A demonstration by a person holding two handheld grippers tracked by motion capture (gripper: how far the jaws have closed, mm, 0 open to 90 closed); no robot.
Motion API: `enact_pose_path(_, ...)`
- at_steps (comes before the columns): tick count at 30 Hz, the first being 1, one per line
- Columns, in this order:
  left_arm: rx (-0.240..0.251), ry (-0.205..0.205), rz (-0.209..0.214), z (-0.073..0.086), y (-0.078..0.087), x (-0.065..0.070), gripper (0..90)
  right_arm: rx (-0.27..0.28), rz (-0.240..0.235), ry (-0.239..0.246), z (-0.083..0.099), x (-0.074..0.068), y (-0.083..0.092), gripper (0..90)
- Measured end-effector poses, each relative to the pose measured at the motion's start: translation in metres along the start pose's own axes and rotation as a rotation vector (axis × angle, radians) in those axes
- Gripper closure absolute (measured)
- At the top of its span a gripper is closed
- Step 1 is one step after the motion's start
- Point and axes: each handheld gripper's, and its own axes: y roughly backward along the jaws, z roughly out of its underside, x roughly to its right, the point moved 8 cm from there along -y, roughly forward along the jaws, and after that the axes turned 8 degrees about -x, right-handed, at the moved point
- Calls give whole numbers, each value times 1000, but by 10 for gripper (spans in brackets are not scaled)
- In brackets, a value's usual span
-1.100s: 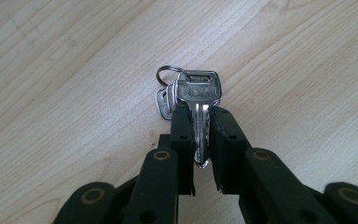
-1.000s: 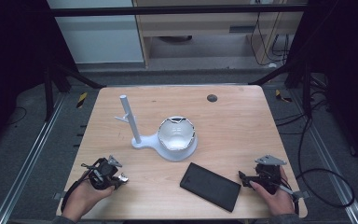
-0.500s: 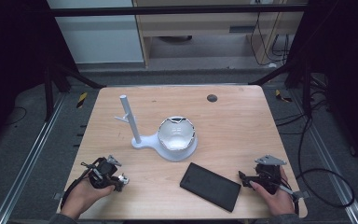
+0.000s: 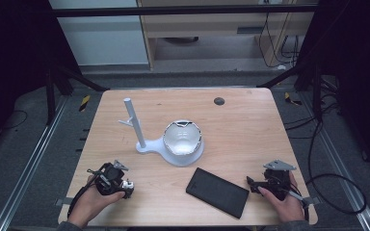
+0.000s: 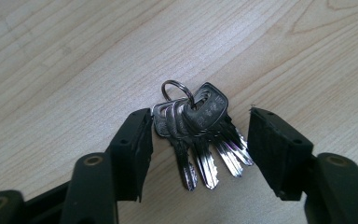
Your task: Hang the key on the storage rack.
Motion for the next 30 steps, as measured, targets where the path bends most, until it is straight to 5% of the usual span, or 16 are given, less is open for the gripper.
enact_pose_path(4,-13,8,-7,0,-3,-2,378,0,0,0,0,0,0,26)
enact_pose_path(11,-15,-21,4,-1,0,3,689,0,0,1,0,0,0,26)
enact_pose_path(18,-30,-42,35,-1,2,4,768,0,0,0,0,0,0,26)
enact_pose_path(22,2,-9,19,-5,6,0,620,0,0,0,0,0,0,26)
enact_pose_path(30,-30,-39,1,-1,-6,7,462,0,0,0,0,0,0,26)
